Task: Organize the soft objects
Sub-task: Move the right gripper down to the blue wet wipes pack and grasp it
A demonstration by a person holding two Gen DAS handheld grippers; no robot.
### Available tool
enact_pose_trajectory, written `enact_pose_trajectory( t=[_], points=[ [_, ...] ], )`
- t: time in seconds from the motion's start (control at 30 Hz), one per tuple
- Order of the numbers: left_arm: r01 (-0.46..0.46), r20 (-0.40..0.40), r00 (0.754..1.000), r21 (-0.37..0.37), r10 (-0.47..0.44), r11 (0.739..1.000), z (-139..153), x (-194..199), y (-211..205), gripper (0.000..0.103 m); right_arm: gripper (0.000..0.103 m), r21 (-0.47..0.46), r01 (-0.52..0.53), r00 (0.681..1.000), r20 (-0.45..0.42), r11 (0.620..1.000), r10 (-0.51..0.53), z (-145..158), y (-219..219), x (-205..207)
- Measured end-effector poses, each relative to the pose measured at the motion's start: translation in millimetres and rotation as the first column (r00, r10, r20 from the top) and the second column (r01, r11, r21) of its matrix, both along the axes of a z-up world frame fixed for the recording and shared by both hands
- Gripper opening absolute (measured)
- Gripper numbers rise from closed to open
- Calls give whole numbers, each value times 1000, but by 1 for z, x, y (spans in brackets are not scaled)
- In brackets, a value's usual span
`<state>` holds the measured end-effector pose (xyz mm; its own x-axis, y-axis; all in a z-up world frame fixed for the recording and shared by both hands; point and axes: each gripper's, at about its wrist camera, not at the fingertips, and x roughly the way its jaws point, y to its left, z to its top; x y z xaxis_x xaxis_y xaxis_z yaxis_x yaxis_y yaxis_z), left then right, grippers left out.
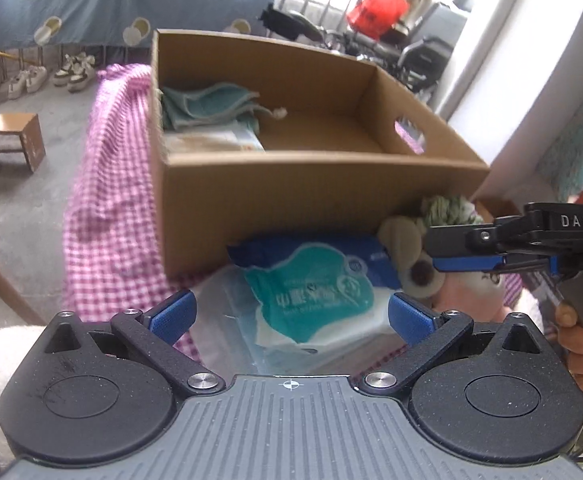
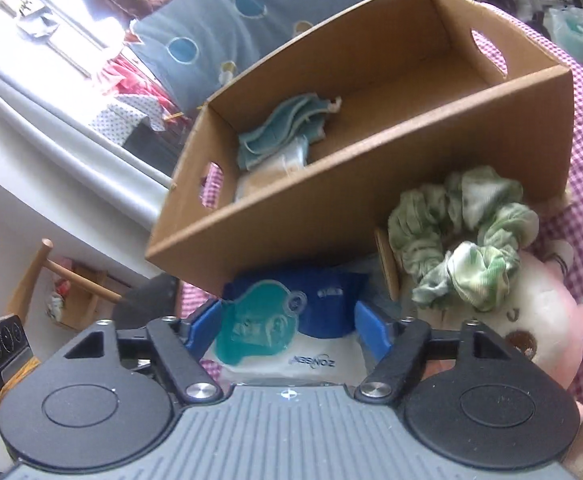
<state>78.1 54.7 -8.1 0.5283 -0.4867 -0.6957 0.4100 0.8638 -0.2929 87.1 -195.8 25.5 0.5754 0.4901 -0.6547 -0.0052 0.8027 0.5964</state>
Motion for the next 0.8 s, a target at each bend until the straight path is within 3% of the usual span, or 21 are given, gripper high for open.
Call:
enact_pose_trajectory(
  t=[0.2, 0.3, 0.8],
  points=[
    [58, -53, 997, -12, -58, 998, -23, 8, -18, 102, 71, -64, -7, 998, -55, 998, 3, -14, 12, 9],
    [72, -70, 995, -21, -74, 997, -28, 12, -25, 101, 71, -48, -26, 996, -86, 999, 22, -22, 18, 17],
    [119, -97, 987, -98, -129, 988, -17, -3, -13, 101, 73, -34, -128, 988, -90, 991, 125, -25, 43, 23]
  ],
)
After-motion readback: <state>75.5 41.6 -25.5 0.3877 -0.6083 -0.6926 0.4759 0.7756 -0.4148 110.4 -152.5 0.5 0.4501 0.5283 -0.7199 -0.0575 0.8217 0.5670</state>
